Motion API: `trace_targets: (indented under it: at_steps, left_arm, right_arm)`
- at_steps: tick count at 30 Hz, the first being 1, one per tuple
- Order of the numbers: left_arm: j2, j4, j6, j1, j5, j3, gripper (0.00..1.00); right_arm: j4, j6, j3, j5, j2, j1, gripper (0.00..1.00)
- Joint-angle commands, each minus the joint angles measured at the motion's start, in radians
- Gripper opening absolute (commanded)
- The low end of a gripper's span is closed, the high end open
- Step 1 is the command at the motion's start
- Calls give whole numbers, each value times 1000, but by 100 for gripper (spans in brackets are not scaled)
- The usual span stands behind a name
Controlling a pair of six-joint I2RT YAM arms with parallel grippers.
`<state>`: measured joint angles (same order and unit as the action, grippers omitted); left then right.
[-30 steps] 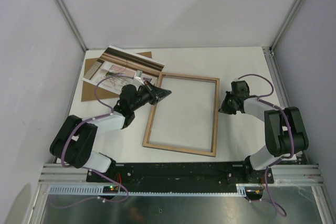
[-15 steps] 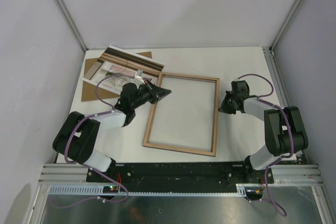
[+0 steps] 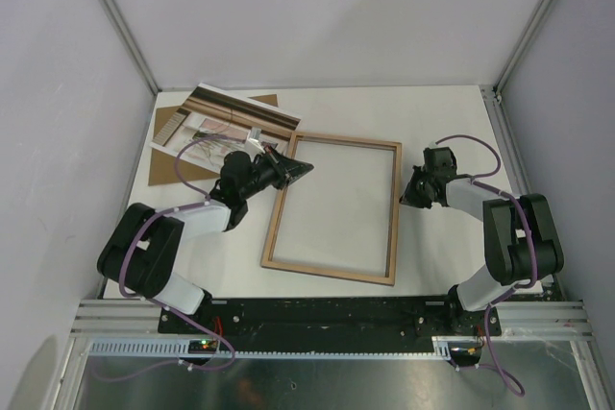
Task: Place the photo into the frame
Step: Place the glass panel in the frame body.
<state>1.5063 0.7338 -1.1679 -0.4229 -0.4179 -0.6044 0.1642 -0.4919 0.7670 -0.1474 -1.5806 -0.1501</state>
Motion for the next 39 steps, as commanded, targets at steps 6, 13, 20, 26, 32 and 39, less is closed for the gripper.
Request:
trace_targets:
  at_steps: [6, 13, 20, 26, 32, 39]
  left_arm:
    - [13, 100, 17, 4, 10, -12, 0]
    - [10, 153, 22, 4, 17, 14, 0]
    - [6, 211, 32, 4, 6, 35, 0]
    - [24, 241, 32, 4, -14, 35, 0]
    - [40, 259, 35, 4, -15, 42, 0]
    - [47, 286, 55, 3, -32, 55, 0]
  right_arm:
    - [44, 31, -10, 26, -42, 0, 2]
    - [46, 32, -11, 29, -41, -1, 2]
    - [46, 32, -10, 29, -40, -2, 2]
    - [48, 33, -9, 31, -39, -3, 2]
    - [48, 34, -11, 32, -41, -4, 2]
    - [48, 35, -10, 35, -42, -6, 2]
